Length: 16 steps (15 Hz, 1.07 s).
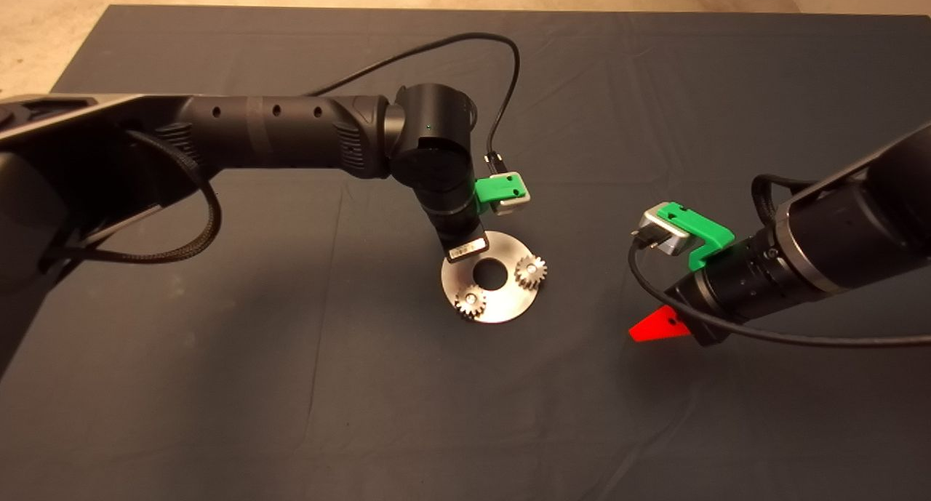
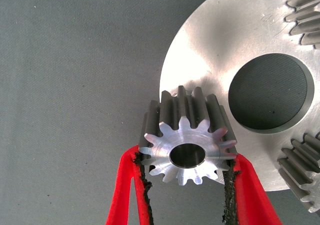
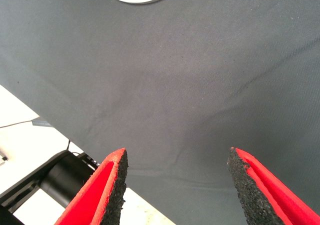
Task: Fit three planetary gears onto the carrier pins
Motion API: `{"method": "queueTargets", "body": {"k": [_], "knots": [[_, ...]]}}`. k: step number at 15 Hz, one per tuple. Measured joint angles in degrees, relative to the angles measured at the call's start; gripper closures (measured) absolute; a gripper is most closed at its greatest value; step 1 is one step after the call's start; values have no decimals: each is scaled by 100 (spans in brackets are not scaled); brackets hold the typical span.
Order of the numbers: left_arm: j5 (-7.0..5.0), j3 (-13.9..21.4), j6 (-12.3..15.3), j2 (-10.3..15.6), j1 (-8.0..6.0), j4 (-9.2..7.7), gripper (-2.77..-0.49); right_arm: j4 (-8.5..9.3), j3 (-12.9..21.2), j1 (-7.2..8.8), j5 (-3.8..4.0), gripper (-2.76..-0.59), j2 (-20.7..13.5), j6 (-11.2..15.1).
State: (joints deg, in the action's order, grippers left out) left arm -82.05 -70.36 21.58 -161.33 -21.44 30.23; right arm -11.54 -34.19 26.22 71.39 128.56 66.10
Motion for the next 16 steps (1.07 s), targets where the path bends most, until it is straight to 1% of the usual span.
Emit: {"method": "queueTargets", "body": {"k": [6,7,9,13,14,16], "knots": [[-30,-67,0,-48,-9,-30,-52,0,0,1,-4,-147,0,0],[-22,-83,0,-57,-31,-44,-52,0,0,0,-2,-147,0,0],[-39,-100,-2,-57,-97,-41,-52,0,0,1,-6,-147,0,0],[-51,-278,-2,-13,-343,-17,-52,0,0,1,-26,-147,2,0],[-55,-278,-2,-2,-372,-22,-52,0,0,0,-26,-147,2,1],[-49,-278,-5,11,-366,-52,-52,0,0,1,-30,-147,2,2]]}}
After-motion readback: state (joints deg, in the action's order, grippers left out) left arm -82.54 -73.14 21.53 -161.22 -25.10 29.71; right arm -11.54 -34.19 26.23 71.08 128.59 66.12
